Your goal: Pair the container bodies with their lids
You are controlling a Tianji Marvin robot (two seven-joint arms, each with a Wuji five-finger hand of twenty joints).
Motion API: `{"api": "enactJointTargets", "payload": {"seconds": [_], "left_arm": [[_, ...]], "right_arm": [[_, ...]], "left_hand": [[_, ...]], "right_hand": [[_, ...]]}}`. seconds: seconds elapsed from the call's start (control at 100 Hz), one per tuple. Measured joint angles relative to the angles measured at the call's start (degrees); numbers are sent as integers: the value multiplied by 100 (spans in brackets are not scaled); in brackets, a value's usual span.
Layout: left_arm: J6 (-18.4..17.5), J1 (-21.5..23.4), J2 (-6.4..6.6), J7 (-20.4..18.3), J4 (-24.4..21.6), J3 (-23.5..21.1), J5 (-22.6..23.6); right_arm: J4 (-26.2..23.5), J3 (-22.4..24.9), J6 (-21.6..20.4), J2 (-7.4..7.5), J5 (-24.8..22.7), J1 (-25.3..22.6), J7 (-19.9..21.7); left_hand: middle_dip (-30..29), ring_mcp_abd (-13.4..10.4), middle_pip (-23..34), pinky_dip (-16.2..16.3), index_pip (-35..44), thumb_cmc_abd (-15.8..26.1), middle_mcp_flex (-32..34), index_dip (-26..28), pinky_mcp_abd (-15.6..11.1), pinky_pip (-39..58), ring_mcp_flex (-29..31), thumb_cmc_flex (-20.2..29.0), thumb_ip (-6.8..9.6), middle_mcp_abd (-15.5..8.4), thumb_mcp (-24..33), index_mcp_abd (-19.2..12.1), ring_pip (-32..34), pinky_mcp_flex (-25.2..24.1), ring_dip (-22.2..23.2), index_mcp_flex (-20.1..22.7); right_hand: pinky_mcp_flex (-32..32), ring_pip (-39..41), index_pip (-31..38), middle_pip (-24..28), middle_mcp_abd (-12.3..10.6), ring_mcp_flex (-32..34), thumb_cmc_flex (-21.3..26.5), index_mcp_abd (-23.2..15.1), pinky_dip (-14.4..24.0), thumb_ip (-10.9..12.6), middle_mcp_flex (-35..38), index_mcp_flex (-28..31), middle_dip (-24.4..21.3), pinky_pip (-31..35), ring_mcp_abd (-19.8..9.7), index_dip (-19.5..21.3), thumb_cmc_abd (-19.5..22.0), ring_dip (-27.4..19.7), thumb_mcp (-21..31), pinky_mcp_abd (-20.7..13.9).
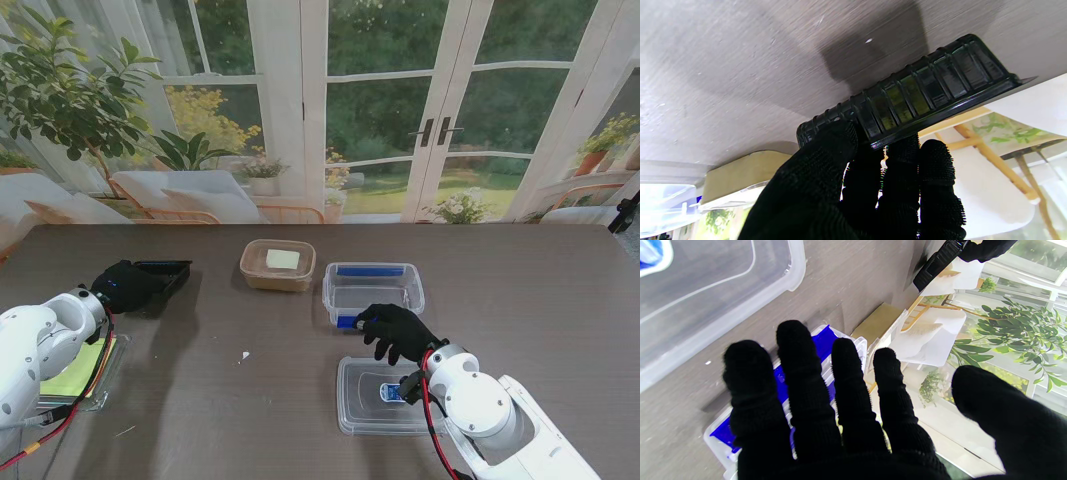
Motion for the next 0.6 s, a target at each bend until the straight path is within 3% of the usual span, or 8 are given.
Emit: {"api": "enactJointTargets", "payload": {"seconds": [0.29, 0.6], "left_arm": [[-80, 211, -70, -465, -543, 46, -153], [-52, 571, -144, -472, -856, 53, -261]], "right_arm": [[32, 12, -112, -2, -11, -16, -55], [-24, 60, -192, 2, -99, -115, -82]], "left_hand": [[10, 0, 0, 4, 0, 0, 0, 2, 1, 71, 0, -1, -1, -13, 0, 0, 70, 47, 0, 0], [15, 0, 1, 67, 1, 0, 0, 7, 38, 147, 122, -1, -1, -15, 0, 0, 142, 77, 0, 2]], "right_hand": [[0, 0, 0, 0, 6, 0, 0, 2, 0, 0, 0, 0, 0, 0, 1, 0, 0, 0, 0, 0], [-1, 0, -2, -15, 9, 0, 0, 4, 0, 0, 116, 0, 0, 0, 2, 0, 0, 0, 0, 0]]}}
